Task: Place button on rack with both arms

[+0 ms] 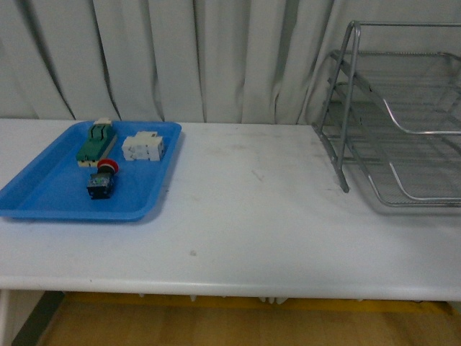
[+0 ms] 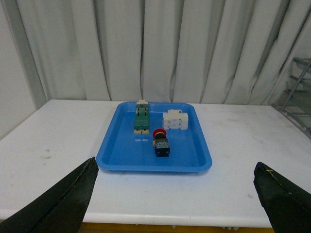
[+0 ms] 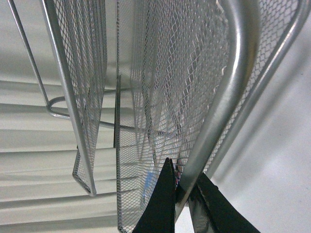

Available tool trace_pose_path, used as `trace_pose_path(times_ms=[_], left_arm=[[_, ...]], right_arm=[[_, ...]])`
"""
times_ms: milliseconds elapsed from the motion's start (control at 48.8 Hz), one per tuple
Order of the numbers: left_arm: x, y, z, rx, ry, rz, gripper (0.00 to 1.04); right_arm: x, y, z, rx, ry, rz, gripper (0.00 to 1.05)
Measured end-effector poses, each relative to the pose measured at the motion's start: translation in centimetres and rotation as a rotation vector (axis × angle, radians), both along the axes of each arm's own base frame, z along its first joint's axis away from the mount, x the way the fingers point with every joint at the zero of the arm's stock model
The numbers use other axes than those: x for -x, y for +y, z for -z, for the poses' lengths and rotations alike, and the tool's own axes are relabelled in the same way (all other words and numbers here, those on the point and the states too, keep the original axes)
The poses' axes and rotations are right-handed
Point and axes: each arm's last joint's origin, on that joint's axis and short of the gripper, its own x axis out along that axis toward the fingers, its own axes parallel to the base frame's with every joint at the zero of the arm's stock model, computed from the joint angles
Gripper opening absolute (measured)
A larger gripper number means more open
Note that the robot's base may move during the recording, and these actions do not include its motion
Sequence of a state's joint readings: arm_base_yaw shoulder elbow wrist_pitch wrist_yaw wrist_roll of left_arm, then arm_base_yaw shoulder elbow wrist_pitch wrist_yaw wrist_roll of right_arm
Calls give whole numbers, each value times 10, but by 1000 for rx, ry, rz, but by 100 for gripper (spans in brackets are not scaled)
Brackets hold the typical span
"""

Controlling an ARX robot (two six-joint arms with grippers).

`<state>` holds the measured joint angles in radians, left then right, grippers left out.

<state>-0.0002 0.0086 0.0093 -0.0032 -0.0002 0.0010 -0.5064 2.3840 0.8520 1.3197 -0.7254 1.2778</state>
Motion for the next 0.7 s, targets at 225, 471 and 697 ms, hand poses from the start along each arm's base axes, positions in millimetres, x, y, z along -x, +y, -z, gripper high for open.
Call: trace_pose_path(times_ms=[225, 471, 697], left_arm=[[0, 0, 0, 0, 0, 0, 98], [0, 0, 0, 0, 0, 0, 98], [0, 0, 0, 0, 0, 0, 98]], right_arm=[[19, -1, 1, 15, 16, -20, 5], [45, 0, 1, -13, 54, -36, 5], [63, -1, 2, -36, 73, -46, 8]])
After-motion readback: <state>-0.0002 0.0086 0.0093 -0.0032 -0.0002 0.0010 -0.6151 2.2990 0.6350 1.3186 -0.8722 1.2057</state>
